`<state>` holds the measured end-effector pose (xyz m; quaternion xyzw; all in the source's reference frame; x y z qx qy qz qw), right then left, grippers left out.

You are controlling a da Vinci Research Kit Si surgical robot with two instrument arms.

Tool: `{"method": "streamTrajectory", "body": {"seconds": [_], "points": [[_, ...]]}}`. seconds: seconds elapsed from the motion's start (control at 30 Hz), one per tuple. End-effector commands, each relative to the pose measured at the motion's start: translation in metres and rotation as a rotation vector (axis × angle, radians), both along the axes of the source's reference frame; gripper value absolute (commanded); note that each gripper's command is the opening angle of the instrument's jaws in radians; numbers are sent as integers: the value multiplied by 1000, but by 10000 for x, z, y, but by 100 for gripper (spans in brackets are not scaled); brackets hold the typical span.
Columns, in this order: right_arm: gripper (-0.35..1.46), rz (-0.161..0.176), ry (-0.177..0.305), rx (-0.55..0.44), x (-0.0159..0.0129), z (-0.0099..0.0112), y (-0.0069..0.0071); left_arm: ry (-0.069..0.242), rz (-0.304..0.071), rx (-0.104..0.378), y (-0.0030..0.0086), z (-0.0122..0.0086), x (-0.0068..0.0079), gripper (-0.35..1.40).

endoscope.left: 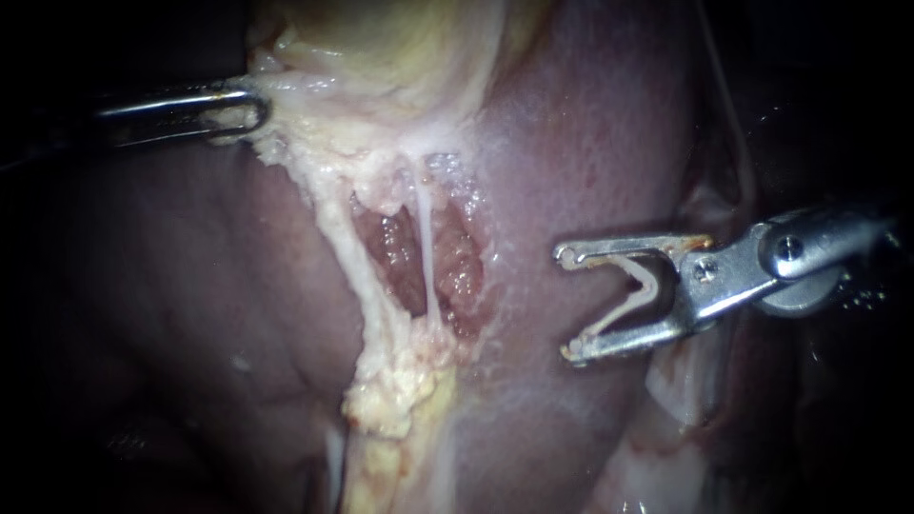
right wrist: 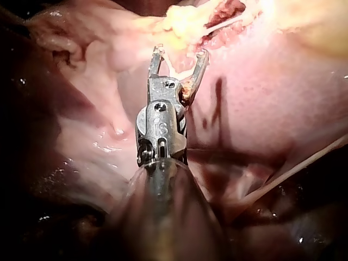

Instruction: Grabbing gallbladder

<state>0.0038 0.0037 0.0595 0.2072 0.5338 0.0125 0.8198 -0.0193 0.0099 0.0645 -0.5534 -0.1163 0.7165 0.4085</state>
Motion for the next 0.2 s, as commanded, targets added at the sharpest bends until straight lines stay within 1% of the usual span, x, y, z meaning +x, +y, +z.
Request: {"method": "streamTrajectory", "body": {"seconds": [0.03,0.17,0.2], "points": [[50,0,0,0,0,0,0,2,-3,-1,0,1,0,-35],[50,0,0,0,0,0,0,4,-5,-1,-1,1,0,-35],[50,0,0,0,0,0,0,9,-6,-6,-1,2,-1,-35]]}}
